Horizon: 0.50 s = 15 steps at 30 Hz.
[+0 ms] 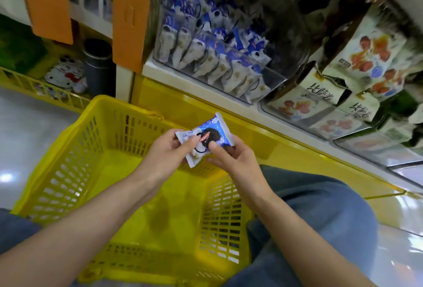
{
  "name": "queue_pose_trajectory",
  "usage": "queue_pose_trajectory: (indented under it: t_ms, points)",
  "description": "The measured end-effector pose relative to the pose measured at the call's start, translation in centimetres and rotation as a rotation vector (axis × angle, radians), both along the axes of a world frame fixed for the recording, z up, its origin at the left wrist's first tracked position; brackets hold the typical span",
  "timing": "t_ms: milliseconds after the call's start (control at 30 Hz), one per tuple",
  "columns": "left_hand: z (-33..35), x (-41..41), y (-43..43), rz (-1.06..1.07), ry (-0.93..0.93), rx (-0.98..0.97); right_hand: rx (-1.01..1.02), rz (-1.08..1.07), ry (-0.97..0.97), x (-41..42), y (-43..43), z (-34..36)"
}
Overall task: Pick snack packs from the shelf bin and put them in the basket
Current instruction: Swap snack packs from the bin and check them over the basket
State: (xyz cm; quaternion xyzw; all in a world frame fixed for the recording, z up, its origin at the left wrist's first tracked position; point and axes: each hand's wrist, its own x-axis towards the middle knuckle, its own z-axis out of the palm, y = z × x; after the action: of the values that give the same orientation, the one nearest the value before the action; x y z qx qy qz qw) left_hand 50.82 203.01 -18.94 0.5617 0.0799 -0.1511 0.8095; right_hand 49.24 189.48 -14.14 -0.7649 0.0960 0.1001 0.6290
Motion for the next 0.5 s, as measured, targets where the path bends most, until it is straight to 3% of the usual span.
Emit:
queue_pose_trajectory:
  t_ms: [133,300,500]
  points:
    - [2.4,1.4,-0.2,0.001,-0.190,0.103,-0.023,0.003,-0.138,1.0,-0.2,2.2]
    - [7.3,5.3,0.1,0.069,-0.632,0.561,-0.035,-0.099,-0.335,5.2,-0.9,6.7]
    - [12.0,9.8,1.3,0.115,-1.068,1.068,-0.407,-0.303,-0.576,14.8,-1.9,11.5]
